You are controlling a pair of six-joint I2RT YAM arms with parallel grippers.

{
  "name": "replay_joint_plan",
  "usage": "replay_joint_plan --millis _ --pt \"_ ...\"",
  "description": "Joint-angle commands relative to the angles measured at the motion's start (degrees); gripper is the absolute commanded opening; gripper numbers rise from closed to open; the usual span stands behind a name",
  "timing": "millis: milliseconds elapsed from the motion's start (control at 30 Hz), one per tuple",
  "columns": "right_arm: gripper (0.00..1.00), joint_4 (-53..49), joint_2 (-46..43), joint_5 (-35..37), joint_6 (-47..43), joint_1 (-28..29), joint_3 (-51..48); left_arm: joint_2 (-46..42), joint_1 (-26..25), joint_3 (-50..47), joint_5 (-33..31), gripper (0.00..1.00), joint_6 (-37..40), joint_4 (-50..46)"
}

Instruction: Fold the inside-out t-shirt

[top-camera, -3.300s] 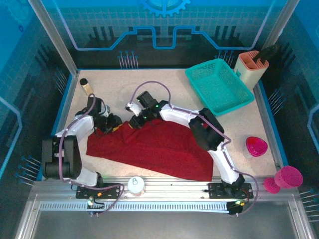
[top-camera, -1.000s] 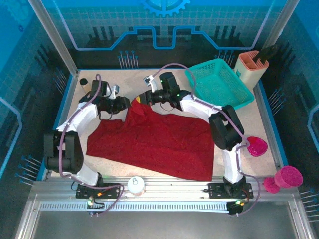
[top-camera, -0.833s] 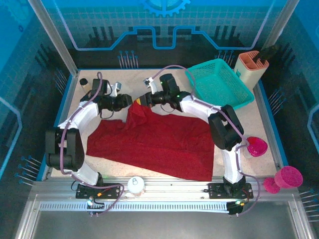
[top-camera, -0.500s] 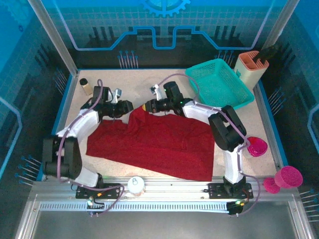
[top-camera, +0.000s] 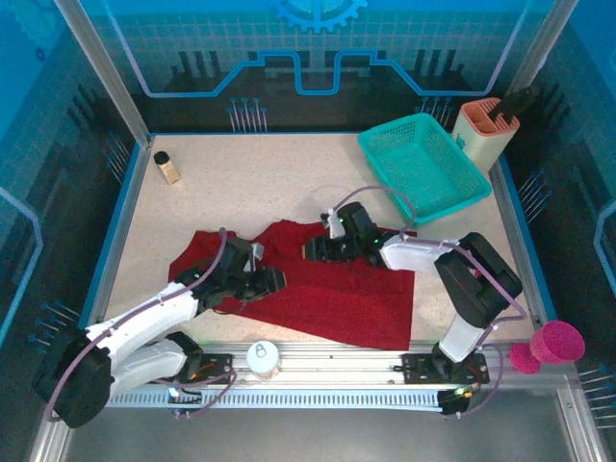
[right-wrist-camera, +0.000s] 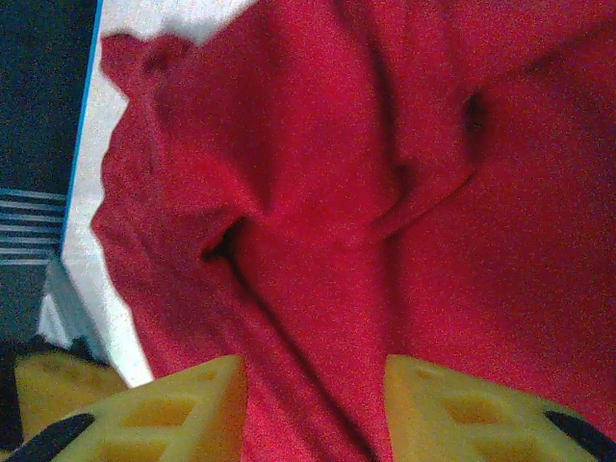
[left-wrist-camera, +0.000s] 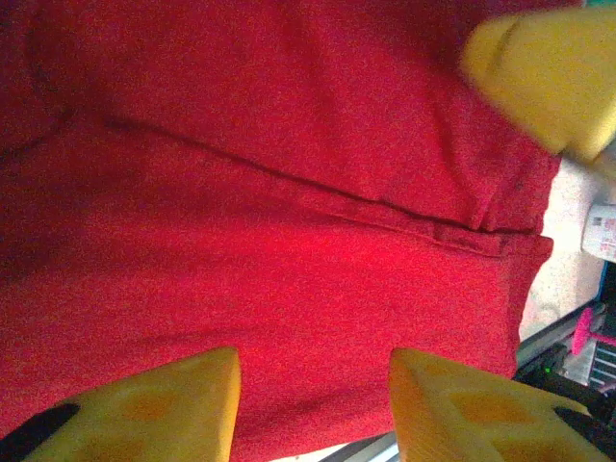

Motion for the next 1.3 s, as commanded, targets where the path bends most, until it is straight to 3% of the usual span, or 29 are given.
replay_joint_plan --millis 0,167,267,400,500,667,733,800,900,1100,1267 --pt "0.44 -7.4 0.1 1.9 -11.4 -3.2 7.0 2.3 -1.7 -0.2 -4.4 0.46 -3.9 7.4" --pt "0.45 -6.9 7.4 -1.3 -11.3 -3.6 13.6 9.1 -0.4 4.9 -10.7 0.56 0.6 7.3" --pt "0.46 -5.2 11.5 -1.8 -10.6 -3.2 15.8 15.1 3.2 9.0 -9.6 0.56 2.7 8.4" --pt "0.45 -7.2 15.8 -1.9 -11.4 -2.4 18.4 22.9 7.5 13.6 -5.5 0.45 3.1 9.8" --pt "0.44 -7.8 17.1 -1.4 -11.2 -1.5 18.5 26.0 8.3 16.3 -6.0 0.41 4.7 9.0" --pt "0.39 -8.2 20.0 0.5 -12.7 -0.9 19.8 27.8 10.6 17.6 -7.8 0.17 6.7 7.5" --pt "0.33 -7.9 20.9 0.3 -13.2 -0.9 20.5 28.1 11.9 17.9 -7.0 0.09 7.5 7.6" --pt "0.15 -7.2 20.9 -0.6 -13.1 -1.0 20.7 28.2 13.0 18.6 -5.8 0.01 9.2 7.7" --pt "0.01 -6.6 19.1 -1.5 -12.8 -1.0 20.7 27.6 14.7 20.8 -5.4 0.0 12.7 5.2" --pt "0.0 -1.8 16.0 -5.5 -8.1 -2.4 21.6 27.9 18.6 28.6 -5.2 0.0 21.2 -0.1" --pt "0.0 8.8 20.6 -4.5 2.1 -4.1 25.1 33.8 21.3 36.3 -5.1 0.0 27.8 -0.4"
